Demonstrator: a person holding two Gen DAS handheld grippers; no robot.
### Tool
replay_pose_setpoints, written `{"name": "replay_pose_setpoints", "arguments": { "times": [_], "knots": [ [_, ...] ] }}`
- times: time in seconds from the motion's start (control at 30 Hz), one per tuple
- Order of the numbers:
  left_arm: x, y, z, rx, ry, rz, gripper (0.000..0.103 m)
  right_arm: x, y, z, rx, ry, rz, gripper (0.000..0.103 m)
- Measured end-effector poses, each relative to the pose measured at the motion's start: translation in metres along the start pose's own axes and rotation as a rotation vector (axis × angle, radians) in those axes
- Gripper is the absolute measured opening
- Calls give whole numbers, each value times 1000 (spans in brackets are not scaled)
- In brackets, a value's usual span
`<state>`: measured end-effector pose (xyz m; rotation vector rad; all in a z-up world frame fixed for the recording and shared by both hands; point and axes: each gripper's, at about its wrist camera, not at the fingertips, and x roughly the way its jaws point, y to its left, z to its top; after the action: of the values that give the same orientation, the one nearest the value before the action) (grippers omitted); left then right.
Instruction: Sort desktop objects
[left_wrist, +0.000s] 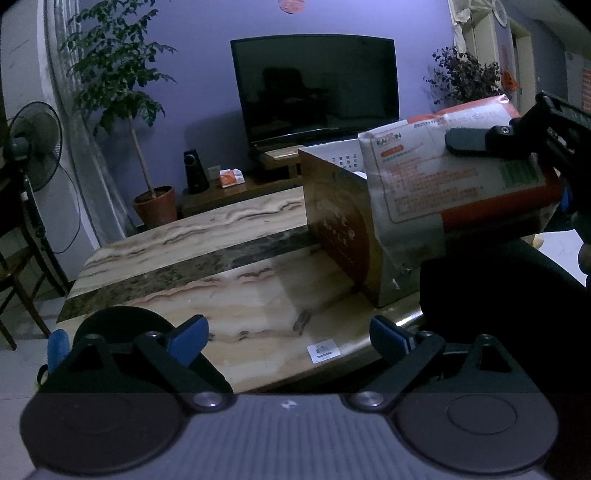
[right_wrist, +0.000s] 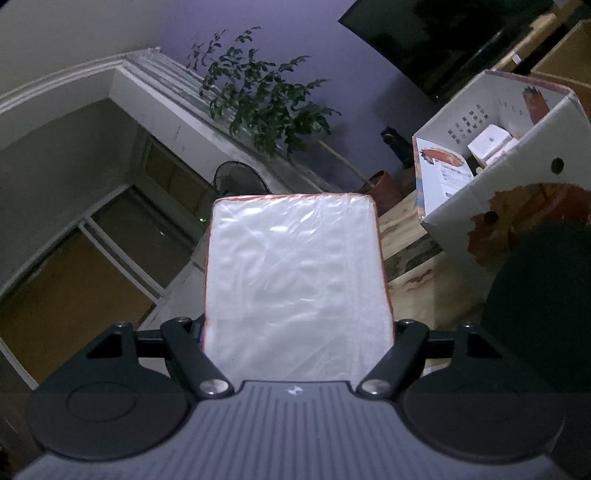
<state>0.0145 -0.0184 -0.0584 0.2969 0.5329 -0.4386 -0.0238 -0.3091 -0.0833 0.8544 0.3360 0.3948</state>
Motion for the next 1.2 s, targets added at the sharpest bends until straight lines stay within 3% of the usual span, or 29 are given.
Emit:
{"name": "replay_pose_setpoints", "arguments": {
  "times": [0.27,0.57,0.8,1.2],
  "knots": [
    [5,-3,1,3,16,6,95,5,-2,-4,40,19,28,77],
    [14,1,2,-17,109,6,96,11,6,-11,31,53,41,77],
    [13,-3,-1,9,114,-36,96,15,9,-13,33,74,59,77],
    [16,-4,-1,12,120,-31,96,17,13,-18,26,91,75,77]
  ]
}}
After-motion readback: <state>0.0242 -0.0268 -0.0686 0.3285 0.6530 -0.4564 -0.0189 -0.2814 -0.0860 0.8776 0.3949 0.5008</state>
